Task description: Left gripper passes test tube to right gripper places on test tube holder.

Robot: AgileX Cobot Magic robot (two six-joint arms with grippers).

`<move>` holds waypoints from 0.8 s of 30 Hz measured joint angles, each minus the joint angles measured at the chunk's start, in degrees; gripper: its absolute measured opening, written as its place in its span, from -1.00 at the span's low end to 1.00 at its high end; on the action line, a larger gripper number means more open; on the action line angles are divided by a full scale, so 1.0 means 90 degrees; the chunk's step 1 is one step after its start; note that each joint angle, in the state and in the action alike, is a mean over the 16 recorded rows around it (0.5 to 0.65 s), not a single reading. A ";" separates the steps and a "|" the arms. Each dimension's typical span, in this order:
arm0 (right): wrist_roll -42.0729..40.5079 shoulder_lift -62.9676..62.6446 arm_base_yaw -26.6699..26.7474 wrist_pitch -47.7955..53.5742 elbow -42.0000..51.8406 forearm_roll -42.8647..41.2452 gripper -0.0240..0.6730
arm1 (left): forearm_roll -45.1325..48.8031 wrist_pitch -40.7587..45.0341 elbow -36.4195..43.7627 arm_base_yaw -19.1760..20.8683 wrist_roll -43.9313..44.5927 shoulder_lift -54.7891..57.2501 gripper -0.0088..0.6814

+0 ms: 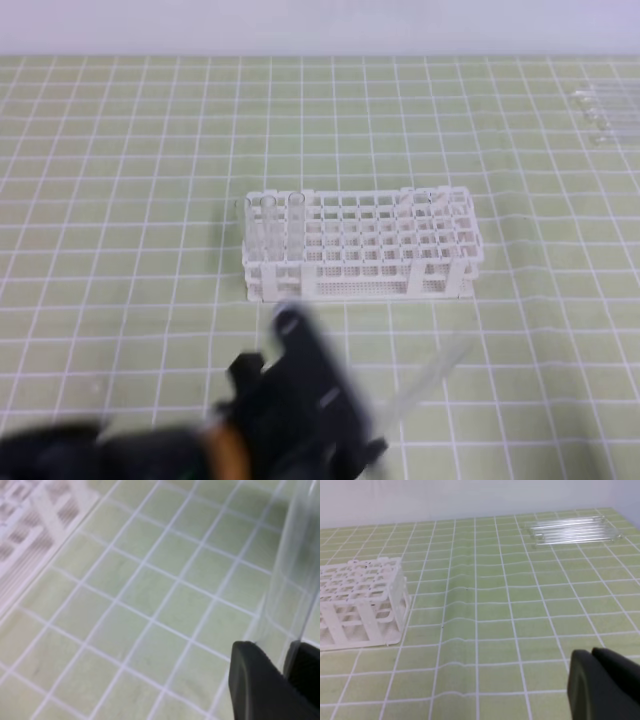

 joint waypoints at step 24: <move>0.0000 0.0000 0.0000 0.0000 0.0000 0.0000 -0.94 | 0.0522 -0.1965 0.2376 -0.0056 0.0068 -0.1399 -0.97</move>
